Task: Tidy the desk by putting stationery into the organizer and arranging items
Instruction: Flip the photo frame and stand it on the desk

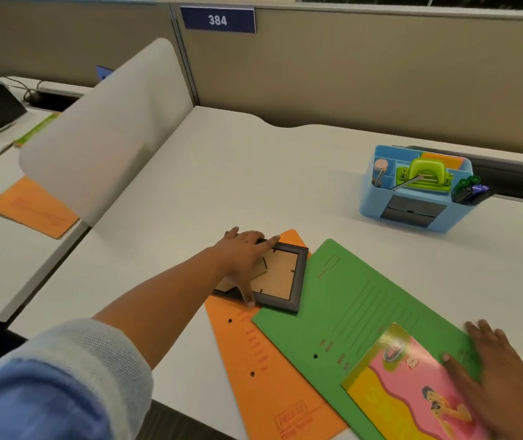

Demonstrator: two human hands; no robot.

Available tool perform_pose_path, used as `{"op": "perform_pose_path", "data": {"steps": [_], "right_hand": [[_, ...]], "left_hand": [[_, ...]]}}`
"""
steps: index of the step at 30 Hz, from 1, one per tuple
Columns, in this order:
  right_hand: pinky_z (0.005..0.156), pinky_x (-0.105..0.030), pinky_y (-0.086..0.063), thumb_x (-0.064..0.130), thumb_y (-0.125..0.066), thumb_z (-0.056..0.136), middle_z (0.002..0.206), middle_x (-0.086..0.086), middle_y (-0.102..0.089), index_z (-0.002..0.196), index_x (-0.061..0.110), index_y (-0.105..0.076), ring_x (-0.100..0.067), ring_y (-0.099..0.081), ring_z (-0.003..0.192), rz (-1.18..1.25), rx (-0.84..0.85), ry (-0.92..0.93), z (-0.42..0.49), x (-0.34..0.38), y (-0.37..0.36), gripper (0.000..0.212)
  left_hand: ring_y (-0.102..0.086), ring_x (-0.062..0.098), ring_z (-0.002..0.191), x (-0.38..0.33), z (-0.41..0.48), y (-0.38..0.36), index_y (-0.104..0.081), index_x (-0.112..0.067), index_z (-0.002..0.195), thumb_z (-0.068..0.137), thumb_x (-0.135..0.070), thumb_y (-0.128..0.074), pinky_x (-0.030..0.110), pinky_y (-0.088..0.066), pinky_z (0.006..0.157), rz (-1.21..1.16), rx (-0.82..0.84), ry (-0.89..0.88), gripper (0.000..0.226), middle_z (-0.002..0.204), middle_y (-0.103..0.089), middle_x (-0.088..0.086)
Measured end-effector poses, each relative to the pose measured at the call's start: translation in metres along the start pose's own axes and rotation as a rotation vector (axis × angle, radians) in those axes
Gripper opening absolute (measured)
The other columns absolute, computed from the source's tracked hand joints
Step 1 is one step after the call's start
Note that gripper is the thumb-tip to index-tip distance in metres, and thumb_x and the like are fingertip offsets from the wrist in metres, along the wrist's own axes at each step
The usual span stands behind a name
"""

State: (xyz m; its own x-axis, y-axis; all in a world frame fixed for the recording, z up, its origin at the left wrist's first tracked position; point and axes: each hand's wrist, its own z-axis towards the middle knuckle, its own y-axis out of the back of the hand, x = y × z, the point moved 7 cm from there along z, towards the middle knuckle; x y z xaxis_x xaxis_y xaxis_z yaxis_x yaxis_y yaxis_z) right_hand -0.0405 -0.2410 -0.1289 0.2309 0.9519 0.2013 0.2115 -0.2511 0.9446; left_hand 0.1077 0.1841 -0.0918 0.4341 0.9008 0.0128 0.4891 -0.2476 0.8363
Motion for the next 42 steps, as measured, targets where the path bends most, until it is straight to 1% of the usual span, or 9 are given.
{"op": "perform_pose_path", "data": {"steps": [7, 10, 13, 17, 24, 28, 32, 37, 42], "right_hand": [[0.096, -0.053, -0.044, 0.092, -0.022, 0.071, 0.124, -0.015, -0.054, 0.121, 0.011, -0.055, -0.035, -0.049, 0.114, 0.070, 0.067, -0.113, 0.016, 0.005, 0.003, 0.100], [0.109, -0.047, -0.033, 0.066, -0.057, 0.080, 0.150, -0.011, -0.042, 0.137, 0.013, -0.049, -0.032, -0.041, 0.135, 0.236, 0.009, -0.070, 0.009, 0.044, 0.036, 0.079], [0.109, -0.037, -0.032, 0.035, -0.074, 0.079, 0.151, 0.010, -0.037, 0.139, 0.026, -0.046, -0.017, -0.041, 0.135, 0.275, -0.041, 0.187, 0.006, 0.093, 0.071, 0.067], [0.108, -0.023, -0.025, 0.040, -0.078, 0.075, 0.152, 0.034, -0.022, 0.142, 0.048, -0.034, 0.016, -0.023, 0.136, 0.277, -0.006, 0.548, -0.004, 0.165, 0.108, 0.081], [0.106, -0.013, -0.030, 0.048, -0.063, 0.086, 0.136, 0.032, -0.047, 0.130, 0.044, -0.051, 0.005, -0.039, 0.132, 0.229, 0.042, 0.971, -0.010, 0.266, 0.157, 0.046], [0.086, -0.032, -0.053, 0.026, -0.065, 0.084, 0.109, 0.019, -0.066, 0.111, 0.035, -0.064, -0.004, -0.060, 0.104, 0.187, 0.010, 1.085, 0.001, 0.286, 0.171, 0.028], [0.072, -0.037, -0.053, 0.034, -0.054, 0.091, 0.095, 0.012, -0.066, 0.110, 0.028, -0.062, -0.011, -0.061, 0.086, 0.126, -0.063, 1.156, 0.015, 0.301, 0.192, 0.021], [0.073, -0.046, -0.052, 0.032, -0.054, 0.091, 0.097, 0.014, -0.064, 0.120, 0.032, -0.057, -0.017, -0.059, 0.087, -0.070, -0.074, 1.162, 0.048, 0.315, 0.208, 0.029], [0.073, -0.044, -0.052, 0.025, -0.059, 0.088, 0.094, 0.019, -0.060, 0.123, 0.027, -0.061, -0.015, -0.057, 0.085, -0.038, -0.034, 1.169, 0.078, 0.331, 0.215, 0.035]], "left_hand": [[-0.017, 0.033, 0.141, -0.004, 0.003, 0.006, 0.011, -0.034, 0.151, 0.042, -0.072, -0.079, 0.051, -0.005, 0.119, 0.068, -0.106, -0.077, 0.146, 0.153, -0.019, 0.013], [-0.026, 0.031, 0.134, -0.002, -0.003, 0.016, 0.013, -0.038, 0.150, 0.041, -0.073, -0.078, 0.047, -0.018, 0.117, -0.022, -0.064, -0.075, 0.146, 0.146, -0.028, 0.011], [-0.033, 0.022, 0.130, -0.012, -0.021, 0.029, 0.009, -0.041, 0.150, 0.044, -0.066, -0.085, 0.039, -0.034, 0.109, -0.318, -0.005, -0.135, 0.143, 0.140, -0.032, 0.001], [-0.024, 0.006, 0.139, -0.035, -0.056, 0.045, -0.003, -0.039, 0.152, 0.053, -0.048, -0.091, 0.029, -0.025, 0.115, -0.674, 0.040, -0.300, 0.133, 0.152, -0.021, -0.018], [-0.022, -0.002, 0.141, -0.058, -0.079, 0.056, -0.006, -0.044, 0.151, 0.047, -0.056, -0.084, 0.036, -0.025, 0.118, -0.847, 0.051, -0.475, 0.131, 0.153, -0.022, -0.025], [-0.023, 0.000, 0.142, -0.053, -0.083, 0.061, -0.008, -0.037, 0.153, 0.053, -0.056, -0.079, 0.041, -0.025, 0.118, -0.949, -0.002, -0.523, 0.124, 0.154, -0.027, -0.017], [-0.021, -0.004, 0.142, -0.021, -0.082, 0.064, -0.016, -0.044, 0.150, 0.055, -0.063, -0.081, 0.041, -0.023, 0.119, -1.074, -0.238, -0.393, 0.117, 0.154, -0.024, -0.025], [-0.062, 0.006, 0.103, 0.015, -0.080, 0.056, -0.064, -0.027, 0.112, 0.075, -0.071, -0.059, 0.039, -0.049, 0.096, -1.434, -0.716, 0.069, 0.058, 0.107, -0.069, -0.008], [-0.067, 0.010, 0.092, -0.019, -0.061, 0.042, -0.068, -0.023, 0.103, 0.080, -0.080, -0.021, 0.035, -0.049, 0.091, -1.612, -0.413, 0.076, 0.078, 0.095, -0.073, -0.004]]}}
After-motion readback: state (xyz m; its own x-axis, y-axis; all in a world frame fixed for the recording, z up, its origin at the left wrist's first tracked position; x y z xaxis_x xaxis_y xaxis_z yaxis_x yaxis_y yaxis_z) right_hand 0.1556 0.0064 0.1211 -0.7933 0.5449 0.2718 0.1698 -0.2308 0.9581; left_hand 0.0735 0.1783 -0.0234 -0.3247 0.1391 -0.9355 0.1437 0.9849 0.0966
